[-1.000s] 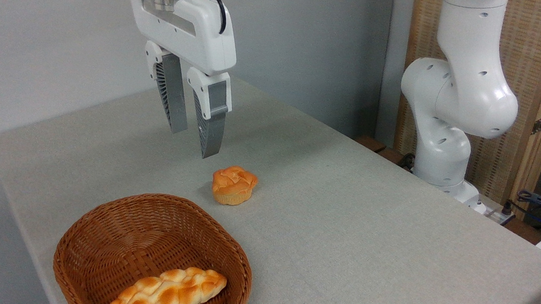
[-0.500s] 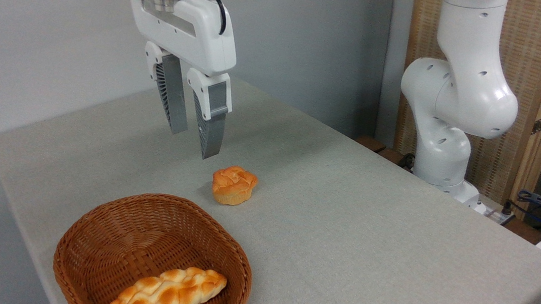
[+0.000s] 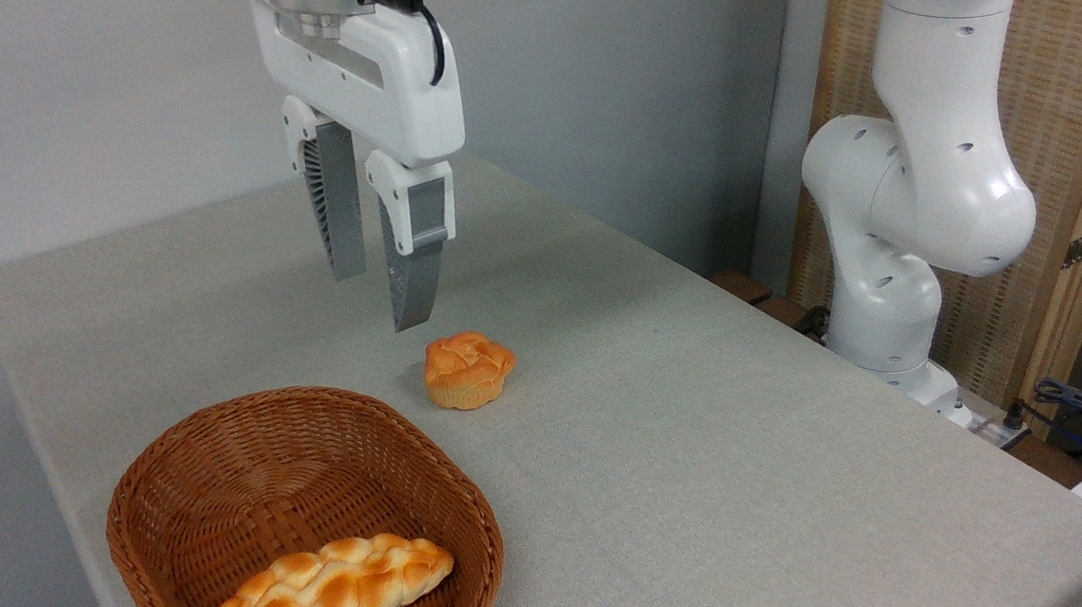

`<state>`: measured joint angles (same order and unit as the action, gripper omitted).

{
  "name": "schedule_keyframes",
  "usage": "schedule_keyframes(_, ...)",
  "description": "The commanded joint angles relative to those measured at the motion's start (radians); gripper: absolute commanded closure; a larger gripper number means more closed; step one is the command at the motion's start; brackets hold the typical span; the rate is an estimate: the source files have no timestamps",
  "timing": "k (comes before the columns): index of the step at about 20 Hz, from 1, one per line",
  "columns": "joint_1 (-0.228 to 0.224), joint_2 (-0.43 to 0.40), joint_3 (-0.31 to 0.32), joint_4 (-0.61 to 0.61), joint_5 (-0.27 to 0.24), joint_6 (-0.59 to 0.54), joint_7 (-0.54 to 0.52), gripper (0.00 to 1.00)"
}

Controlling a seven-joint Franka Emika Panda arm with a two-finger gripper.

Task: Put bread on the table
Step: 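Lower the open gripper into the wicker basket over the braided loaf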

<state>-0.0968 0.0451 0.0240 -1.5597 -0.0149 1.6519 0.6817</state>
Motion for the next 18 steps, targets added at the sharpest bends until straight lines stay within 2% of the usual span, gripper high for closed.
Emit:
schedule_keyframes(1, -0.001, 0.050, 0.036, 0.006, -0.005, 0.103, -0.021, 0.00)
schedule_keyframes(4, 0.012, 0.096, 0.065, 0.006, -0.007, 0.183, -0.024, 0.00)
schedule_keyframes(7, 0.055, 0.145, 0.065, -0.009, -0.010, 0.261, -0.025, 0.00)
schedule_keyframes(9, 0.089, 0.167, 0.063, -0.019, -0.017, 0.273, -0.030, 0.00)
schedule_keyframes(12, 0.106, 0.194, 0.057, -0.054, -0.020, 0.295, -0.027, 0.00)
schedule_keyframes(18, 0.108, 0.254, 0.031, -0.082, -0.020, 0.351, -0.028, 0.00)
